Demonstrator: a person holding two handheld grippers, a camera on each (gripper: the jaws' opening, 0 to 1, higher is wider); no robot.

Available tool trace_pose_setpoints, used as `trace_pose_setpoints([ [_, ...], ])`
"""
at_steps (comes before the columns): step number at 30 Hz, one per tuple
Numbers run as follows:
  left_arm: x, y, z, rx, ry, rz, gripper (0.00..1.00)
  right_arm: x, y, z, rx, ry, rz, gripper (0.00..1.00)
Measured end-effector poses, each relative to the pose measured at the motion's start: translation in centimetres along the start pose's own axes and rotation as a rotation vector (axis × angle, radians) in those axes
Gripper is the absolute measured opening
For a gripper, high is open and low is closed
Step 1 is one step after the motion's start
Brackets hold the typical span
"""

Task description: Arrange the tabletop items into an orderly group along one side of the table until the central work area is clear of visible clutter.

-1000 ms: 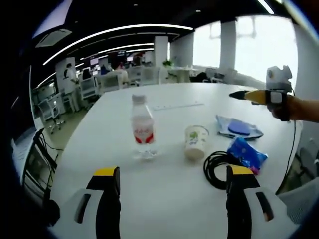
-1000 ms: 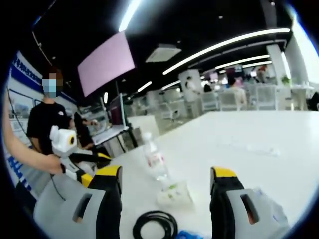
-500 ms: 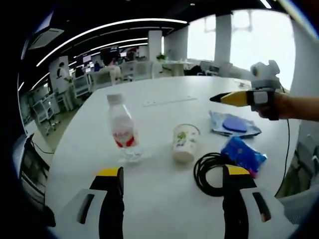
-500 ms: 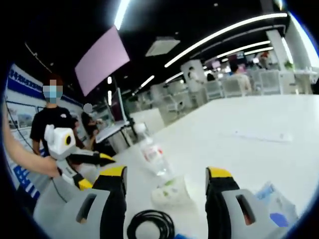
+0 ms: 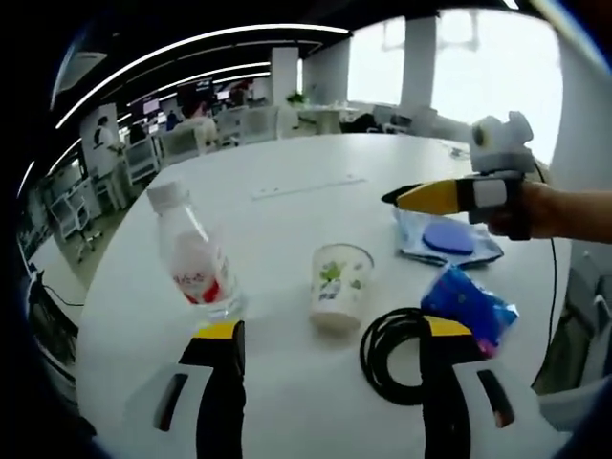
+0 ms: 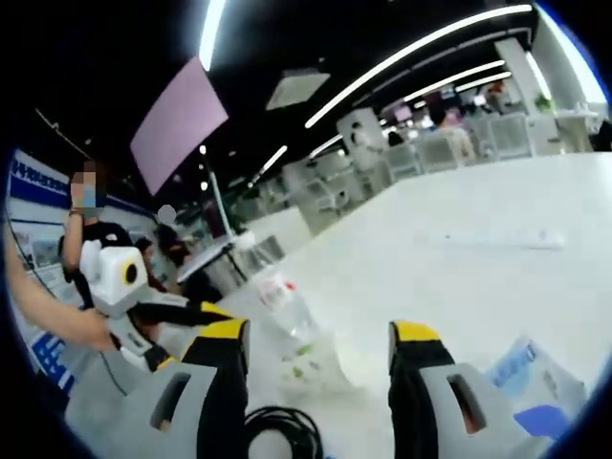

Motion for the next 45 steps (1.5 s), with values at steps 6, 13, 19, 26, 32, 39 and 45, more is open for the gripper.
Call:
trace_pose_setpoints([
  [6,0.0,-0.5,2.0,-0.002,0.038,0.000,0.69,0.7,-0.8,0.8,0.023,0.007,0.107,0.45],
  [13,0.0,-0.6,4.0,-0.003,0.088,0.009,0.67,1.3,-1.2,2.2,0.022,0.030,0.175,0.42],
  [19,-0.1,-0.6,5.4,0.001,0.117,0.038,0.64,1.6,-1.4,2.8,0.019,0.028,0.207,0.41],
  [26,0.4,-0.4,6.6,-0.002,0.151,0.026,0.65,2.3,-1.4,3.4,-0.005,0.056,0.213,0.41],
  [32,0.9,-0.5,7.4,-0.002,0.163,0.009,0.61,3.0,-1.3,4.2,-0.039,0.091,0.223,0.35],
  [39,1.1,-0.4,7.7,-0.016,0.169,-0.023,0.54,3.2,-1.2,5.1,-0.072,0.096,0.257,0.31],
  [45,1.4,-0.2,8.0,-0.023,0.187,-0.048,0.48,3.6,-1.0,5.8,-0.104,0.120,0.272,0.28],
])
Point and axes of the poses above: the point that each gripper's makers call its tool centre point, and the gripper's own axes: z roughly forward along the fingers, y roughly to its left, x roughly out of its underside, the point moved 6 cm from there along -z, roughly backward along the fingers, and after that the axes turned 15 degrees about -z, right-handed, at the moved point
